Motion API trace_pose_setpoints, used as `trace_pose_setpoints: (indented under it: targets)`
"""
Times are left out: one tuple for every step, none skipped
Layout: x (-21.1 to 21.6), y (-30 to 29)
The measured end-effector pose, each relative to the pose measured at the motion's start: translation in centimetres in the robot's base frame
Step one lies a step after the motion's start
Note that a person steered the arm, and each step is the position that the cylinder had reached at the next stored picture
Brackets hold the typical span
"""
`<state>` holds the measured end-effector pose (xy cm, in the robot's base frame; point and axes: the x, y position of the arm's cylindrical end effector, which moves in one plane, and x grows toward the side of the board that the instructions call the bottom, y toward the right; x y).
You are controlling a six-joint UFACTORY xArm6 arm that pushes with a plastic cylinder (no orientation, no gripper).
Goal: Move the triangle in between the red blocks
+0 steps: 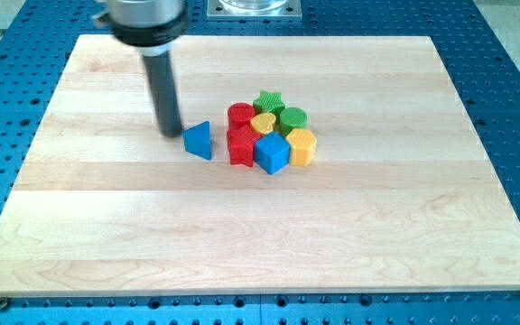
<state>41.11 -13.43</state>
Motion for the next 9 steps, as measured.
trace_pose_setpoints:
  targets:
    - [3.8,0.3]
    - [2.6,2.8]
    - [1.0,4.8]
    - [0.7,4.9]
    - [0.7,5.3]
    - [0.7,7.2]
    - [0.7,7.6]
    - [-1.6,4.8]
    - [-10.0,1.5]
